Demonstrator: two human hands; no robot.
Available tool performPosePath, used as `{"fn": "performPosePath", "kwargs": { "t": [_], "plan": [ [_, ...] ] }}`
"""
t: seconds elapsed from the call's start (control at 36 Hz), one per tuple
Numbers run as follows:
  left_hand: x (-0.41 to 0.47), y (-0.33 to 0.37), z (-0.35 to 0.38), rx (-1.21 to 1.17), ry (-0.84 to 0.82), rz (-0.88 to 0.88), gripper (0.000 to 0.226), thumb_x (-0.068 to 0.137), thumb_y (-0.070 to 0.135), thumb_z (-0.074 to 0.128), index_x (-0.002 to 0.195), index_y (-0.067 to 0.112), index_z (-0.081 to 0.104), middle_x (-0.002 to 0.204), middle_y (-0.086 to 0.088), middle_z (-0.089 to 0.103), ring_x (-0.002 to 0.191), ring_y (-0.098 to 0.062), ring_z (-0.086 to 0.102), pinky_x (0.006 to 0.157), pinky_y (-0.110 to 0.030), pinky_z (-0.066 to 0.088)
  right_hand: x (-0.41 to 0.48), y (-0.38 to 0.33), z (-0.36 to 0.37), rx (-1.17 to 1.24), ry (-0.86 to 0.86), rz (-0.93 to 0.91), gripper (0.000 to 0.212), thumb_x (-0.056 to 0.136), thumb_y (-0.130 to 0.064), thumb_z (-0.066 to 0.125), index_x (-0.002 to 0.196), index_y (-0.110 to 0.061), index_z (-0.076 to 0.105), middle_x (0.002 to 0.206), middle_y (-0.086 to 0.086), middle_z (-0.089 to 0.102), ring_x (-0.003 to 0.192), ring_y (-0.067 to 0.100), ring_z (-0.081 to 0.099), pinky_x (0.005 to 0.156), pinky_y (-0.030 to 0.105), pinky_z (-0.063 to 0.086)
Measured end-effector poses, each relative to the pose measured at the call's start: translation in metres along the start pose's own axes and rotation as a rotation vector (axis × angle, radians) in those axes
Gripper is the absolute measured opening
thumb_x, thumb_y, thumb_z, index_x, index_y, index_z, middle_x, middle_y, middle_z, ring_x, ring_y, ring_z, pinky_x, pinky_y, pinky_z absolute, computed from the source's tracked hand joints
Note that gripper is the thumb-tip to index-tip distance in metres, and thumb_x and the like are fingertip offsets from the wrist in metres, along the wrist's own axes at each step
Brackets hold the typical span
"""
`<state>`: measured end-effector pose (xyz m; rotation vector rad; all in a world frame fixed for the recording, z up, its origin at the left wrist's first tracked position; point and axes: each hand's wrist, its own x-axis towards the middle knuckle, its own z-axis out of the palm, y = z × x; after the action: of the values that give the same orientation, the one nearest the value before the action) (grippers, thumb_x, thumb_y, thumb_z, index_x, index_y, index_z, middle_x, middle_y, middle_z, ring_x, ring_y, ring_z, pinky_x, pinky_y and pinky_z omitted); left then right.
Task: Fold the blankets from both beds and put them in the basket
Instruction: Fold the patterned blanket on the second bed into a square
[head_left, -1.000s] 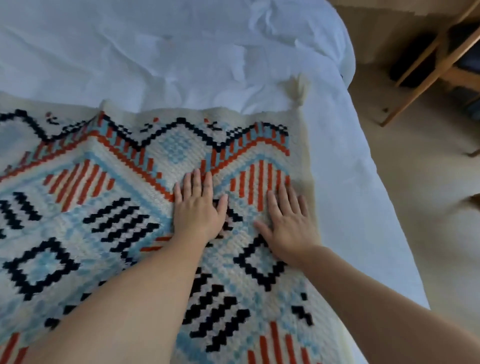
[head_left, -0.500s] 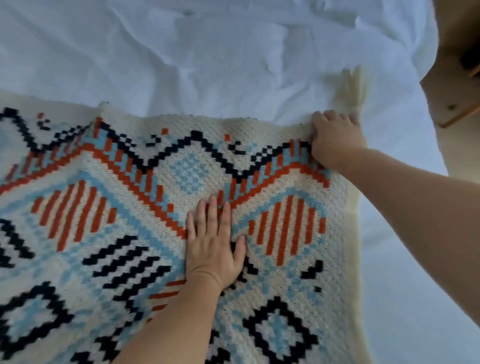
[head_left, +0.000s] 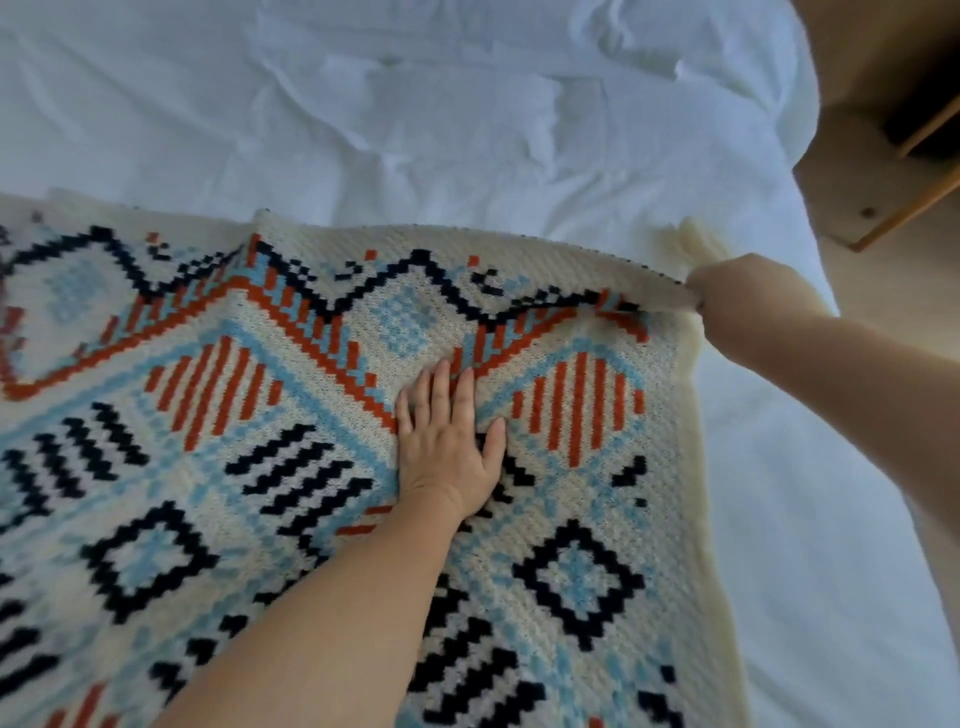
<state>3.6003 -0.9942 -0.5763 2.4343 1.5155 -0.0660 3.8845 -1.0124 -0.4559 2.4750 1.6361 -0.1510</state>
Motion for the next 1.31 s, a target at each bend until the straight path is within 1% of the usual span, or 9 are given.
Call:
{"fn": "performPosePath", "kwargs": {
  "t": [0.08,0.14,0.22,0.33,0.42,0.5,0.83,1.11,1.31],
  "plan": [
    [0.001,0.002,-0.037,-0.229,0.136,-0.098,0.065,0.095,0.049,0.033,0.149,0.015,0.017,0.158,-0.008,0.012,0.139,-0.030,0.028,0.113,-0.046,0.029,-0.042,0.007,-0.001,0.022,-0.036,-0.006,0.030,0.084,0.005,0.040,0.081,-0.023,0.052,0.076,0.001,0.050,0.073,0.027,0.053,0.062,0.032,0.042],
    [0.015,0.001,-0.070,-0.299,0.241,-0.107,0.067,0.094,0.030,0.049,0.149,0.018,0.014,0.159,-0.006,0.006,0.121,-0.028,0.048,0.092,-0.033,0.049,-0.067,0.012,-0.004,0.037,-0.026,-0.014,0.036,0.085,0.004,0.038,0.091,-0.022,0.063,0.085,0.002,0.058,0.080,0.028,0.058,0.066,0.033,0.044],
    [0.047,0.000,-0.116,-0.166,0.215,0.054,0.085,0.087,0.008,0.052,0.152,0.024,-0.001,0.160,-0.001,-0.010,0.093,-0.014,0.053,0.054,-0.022,0.045,-0.103,0.016,-0.007,0.022,0.014,-0.053,0.039,0.088,0.003,0.038,0.104,-0.019,0.066,0.084,-0.001,0.053,0.077,0.024,0.051,0.066,0.029,0.037],
    [0.068,0.002,-0.143,-0.018,-0.256,0.167,0.096,0.081,0.001,0.050,0.151,0.036,-0.007,0.161,0.006,-0.004,0.121,-0.025,0.050,0.080,-0.032,0.051,-0.143,0.014,-0.010,-0.073,0.009,-0.120,0.035,0.088,0.001,0.039,0.105,-0.017,0.064,0.093,0.005,0.060,0.084,0.028,0.058,0.063,0.028,0.031],
    [0.059,0.001,-0.141,0.090,-0.438,0.191,0.063,0.082,0.003,0.046,0.141,0.025,0.036,0.134,-0.007,0.050,0.086,-0.021,0.058,0.064,-0.030,0.048,-0.167,0.013,-0.008,-0.028,0.030,-0.134,0.032,0.086,0.002,0.043,0.104,-0.012,0.065,0.094,0.010,0.063,0.084,0.032,0.061,0.061,0.029,0.030],
    [0.045,0.001,-0.136,0.125,-0.333,0.193,0.018,0.084,0.005,0.049,0.094,0.016,0.059,0.087,-0.003,0.056,0.075,-0.020,0.052,0.058,-0.029,0.039,-0.183,0.013,-0.002,-0.073,-0.032,-0.079,0.034,0.088,-0.001,0.039,0.107,-0.016,0.063,0.099,0.005,0.062,0.091,0.028,0.060,0.064,0.028,0.033],
    [-0.056,-0.058,-0.172,-0.236,0.108,0.272,0.028,0.096,0.006,0.044,0.114,0.003,0.065,0.115,-0.013,0.062,0.105,-0.026,0.055,0.086,-0.026,0.036,-0.234,0.003,0.007,0.002,-0.056,0.064,0.035,0.087,0.000,0.036,0.109,-0.012,0.061,0.100,0.010,0.063,0.095,0.032,0.059,0.071,0.033,0.043],
    [-0.206,-0.098,-0.171,-0.291,0.032,0.311,0.019,0.094,0.010,0.056,0.105,0.001,0.069,0.101,-0.013,0.068,0.095,-0.027,0.061,0.082,-0.027,0.041,-0.328,-0.007,-0.009,0.026,-0.004,-0.035,0.034,0.085,0.003,0.042,0.107,-0.007,0.066,0.100,0.013,0.063,0.096,0.033,0.057,0.062,0.034,0.037],
    [-0.301,-0.101,-0.152,-0.312,-0.014,0.252,0.018,0.095,0.007,0.055,0.101,-0.003,0.068,0.100,-0.014,0.064,0.093,-0.026,0.060,0.083,-0.031,0.045,-0.404,-0.001,-0.006,0.043,0.053,-0.160,0.017,0.064,0.013,0.060,0.075,0.000,0.064,0.068,0.016,0.059,0.063,0.035,0.059,0.044,0.032,0.039]
  ]
}}
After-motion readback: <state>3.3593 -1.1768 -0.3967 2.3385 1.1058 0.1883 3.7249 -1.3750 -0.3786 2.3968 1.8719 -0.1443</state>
